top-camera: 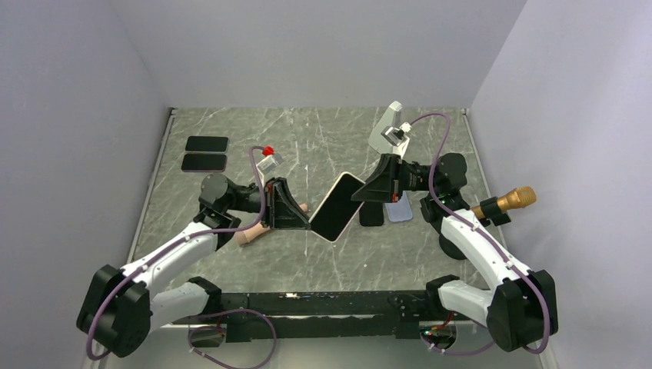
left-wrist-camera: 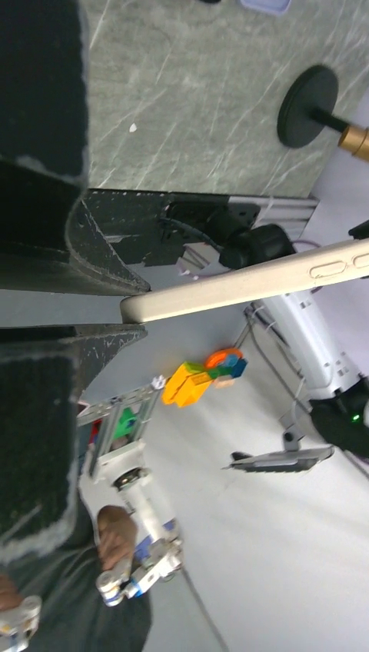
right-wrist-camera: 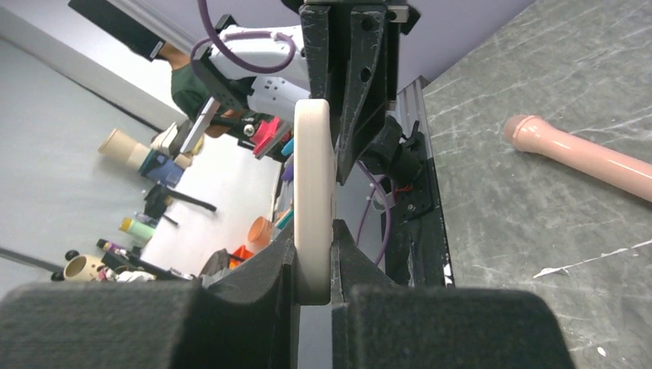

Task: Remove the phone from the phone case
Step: Remove the phone case from the phone.

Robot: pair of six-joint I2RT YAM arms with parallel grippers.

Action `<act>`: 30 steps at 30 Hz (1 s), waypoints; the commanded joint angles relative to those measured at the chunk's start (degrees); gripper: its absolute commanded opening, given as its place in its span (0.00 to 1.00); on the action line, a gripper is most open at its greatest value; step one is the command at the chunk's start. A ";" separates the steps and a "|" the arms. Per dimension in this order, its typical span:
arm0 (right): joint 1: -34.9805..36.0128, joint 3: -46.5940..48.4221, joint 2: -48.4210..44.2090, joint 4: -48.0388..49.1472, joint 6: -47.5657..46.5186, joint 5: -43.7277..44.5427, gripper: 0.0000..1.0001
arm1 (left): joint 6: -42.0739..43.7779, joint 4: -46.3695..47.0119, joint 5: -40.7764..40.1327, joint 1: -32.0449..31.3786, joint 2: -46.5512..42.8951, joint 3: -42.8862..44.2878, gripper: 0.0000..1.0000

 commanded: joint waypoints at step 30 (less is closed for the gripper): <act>10.87 9.26 19.93 54.35 50.93 6.24 0.00 | 46.59 -40.82 -12.51 1.64 3.57 16.71 0.00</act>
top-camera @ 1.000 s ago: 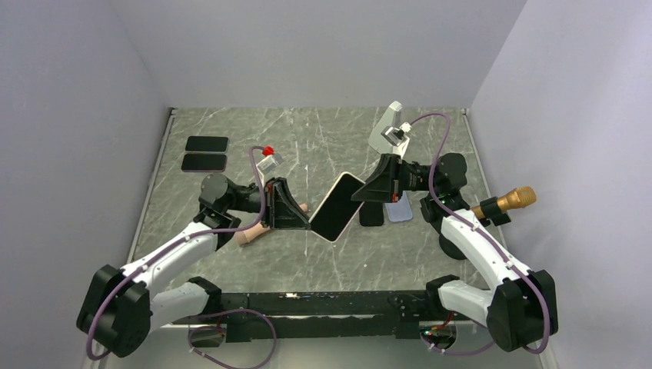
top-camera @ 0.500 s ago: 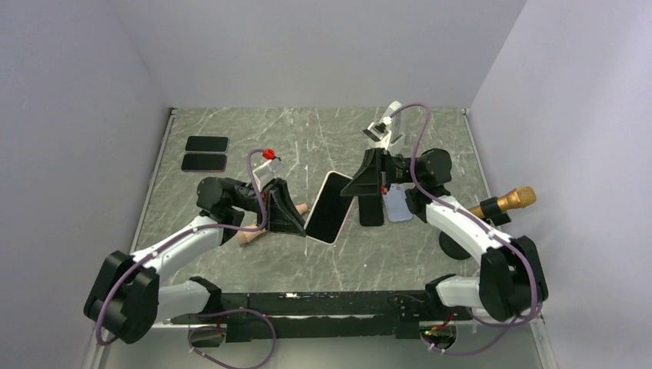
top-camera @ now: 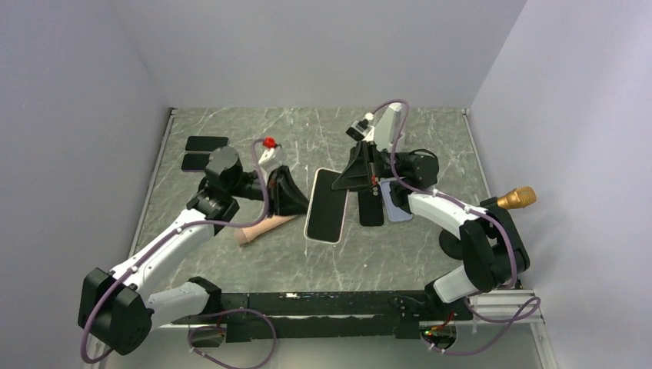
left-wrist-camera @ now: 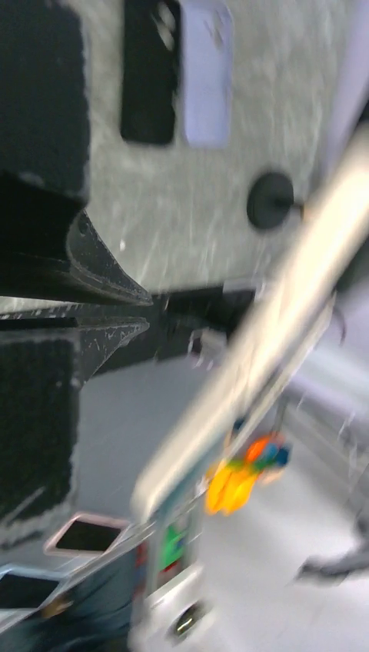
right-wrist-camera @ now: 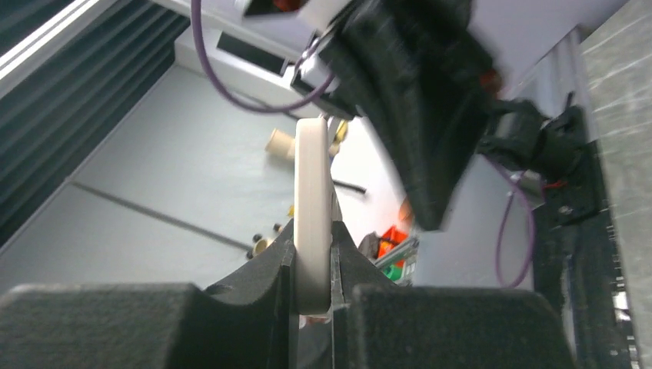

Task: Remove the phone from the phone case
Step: Remove the phone case from the phone.

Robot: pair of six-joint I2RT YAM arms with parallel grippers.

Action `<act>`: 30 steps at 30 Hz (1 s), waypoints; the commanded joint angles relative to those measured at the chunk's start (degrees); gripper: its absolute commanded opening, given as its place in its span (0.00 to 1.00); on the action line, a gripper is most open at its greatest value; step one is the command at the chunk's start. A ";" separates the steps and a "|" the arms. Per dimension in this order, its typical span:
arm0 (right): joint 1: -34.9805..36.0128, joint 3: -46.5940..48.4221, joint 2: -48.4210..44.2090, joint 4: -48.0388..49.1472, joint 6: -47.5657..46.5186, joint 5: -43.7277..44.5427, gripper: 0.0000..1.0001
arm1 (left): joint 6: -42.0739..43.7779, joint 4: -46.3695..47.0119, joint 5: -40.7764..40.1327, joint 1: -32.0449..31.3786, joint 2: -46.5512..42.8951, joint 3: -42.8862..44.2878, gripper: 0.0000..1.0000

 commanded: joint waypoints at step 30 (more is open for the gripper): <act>2.29 0.17 -16.49 -37.70 -38.56 41.87 0.00 | -26.12 28.01 -57.35 -9.56 -21.19 -23.28 0.66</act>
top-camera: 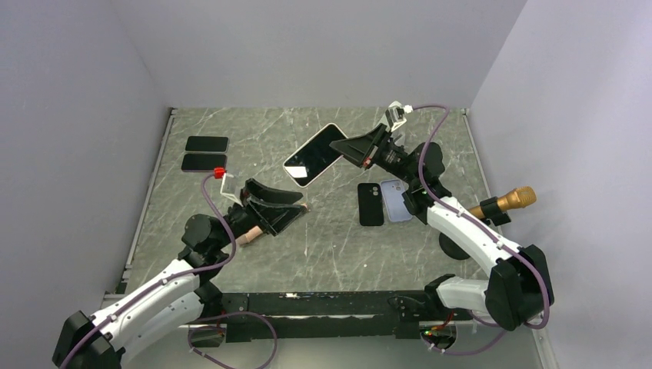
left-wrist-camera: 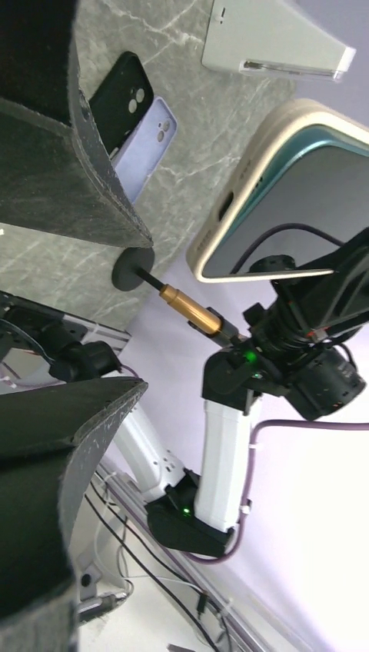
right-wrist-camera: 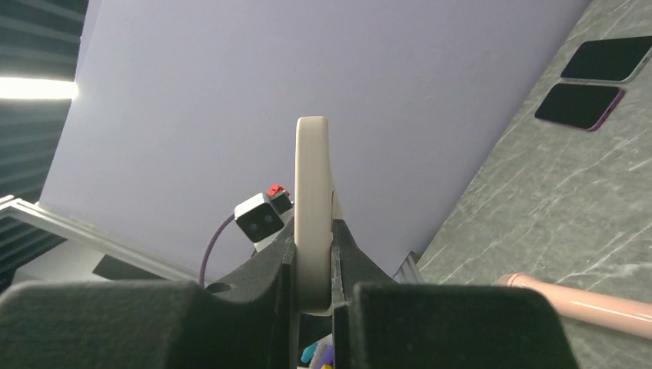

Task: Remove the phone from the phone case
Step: Remove the phone case from the phone.

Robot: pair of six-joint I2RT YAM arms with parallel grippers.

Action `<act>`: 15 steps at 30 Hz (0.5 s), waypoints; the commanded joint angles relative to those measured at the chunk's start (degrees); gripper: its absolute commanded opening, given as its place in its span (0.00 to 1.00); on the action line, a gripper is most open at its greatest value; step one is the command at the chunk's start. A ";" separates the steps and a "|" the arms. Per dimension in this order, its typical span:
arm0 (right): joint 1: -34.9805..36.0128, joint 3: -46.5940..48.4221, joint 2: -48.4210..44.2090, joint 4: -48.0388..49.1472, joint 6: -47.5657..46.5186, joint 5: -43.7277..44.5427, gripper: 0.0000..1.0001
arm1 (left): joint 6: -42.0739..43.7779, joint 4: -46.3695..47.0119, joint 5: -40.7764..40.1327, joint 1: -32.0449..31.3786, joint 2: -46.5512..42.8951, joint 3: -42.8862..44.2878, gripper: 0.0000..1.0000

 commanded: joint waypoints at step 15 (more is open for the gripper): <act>2.32 -1.45 -1.51 8.89 1.05 5.34 0.00 | -5.89 7.79 -11.40 -0.67 3.76 2.82 0.46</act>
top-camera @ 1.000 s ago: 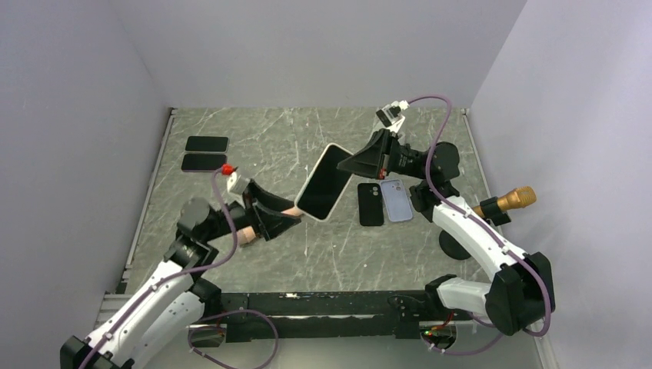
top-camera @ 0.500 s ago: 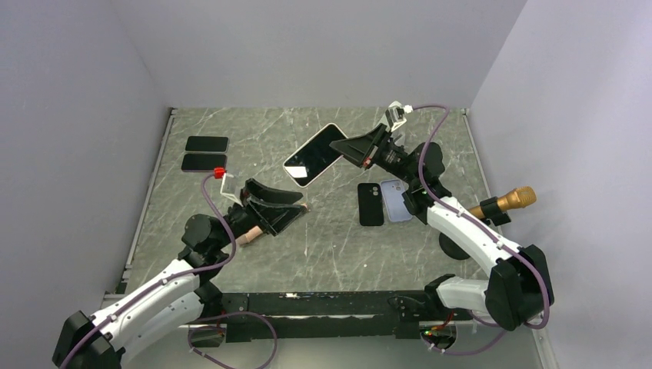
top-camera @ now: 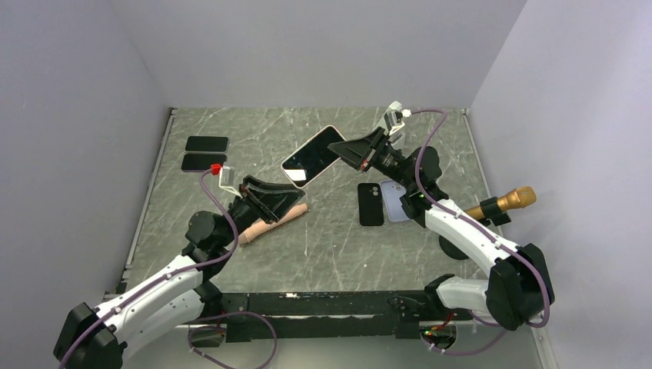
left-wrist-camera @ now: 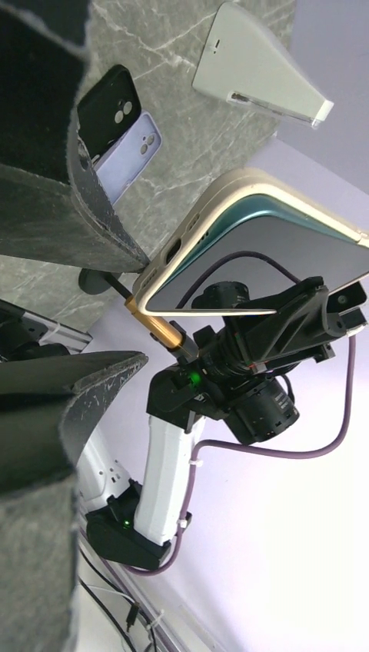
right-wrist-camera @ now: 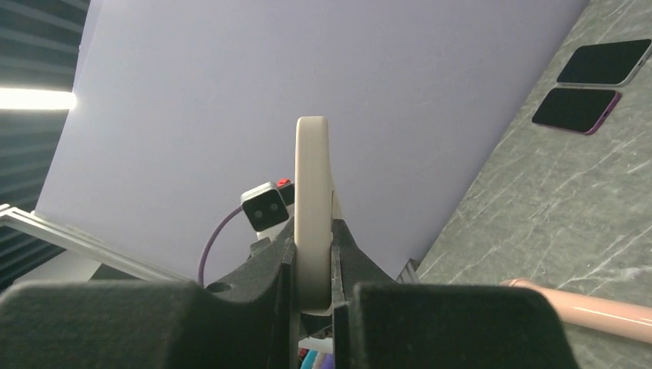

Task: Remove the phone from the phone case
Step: Remove the phone case from the phone.

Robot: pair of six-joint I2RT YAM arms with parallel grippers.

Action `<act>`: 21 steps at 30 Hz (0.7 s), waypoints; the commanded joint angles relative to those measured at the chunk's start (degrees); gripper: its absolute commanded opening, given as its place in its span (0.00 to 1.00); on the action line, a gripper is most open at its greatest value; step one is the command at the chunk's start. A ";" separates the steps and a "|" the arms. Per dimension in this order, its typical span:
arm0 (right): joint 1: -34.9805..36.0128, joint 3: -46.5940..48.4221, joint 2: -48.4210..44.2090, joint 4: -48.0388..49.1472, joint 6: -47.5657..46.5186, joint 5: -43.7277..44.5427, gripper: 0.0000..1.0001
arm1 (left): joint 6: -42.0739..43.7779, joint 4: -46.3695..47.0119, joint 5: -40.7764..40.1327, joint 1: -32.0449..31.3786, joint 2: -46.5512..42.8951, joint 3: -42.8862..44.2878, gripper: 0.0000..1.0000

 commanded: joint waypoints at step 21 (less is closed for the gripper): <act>0.64 0.47 -2.36 9.07 7.37 -1.73 0.00 | 0.98 7.16 -1.98 0.29 4.36 3.14 0.00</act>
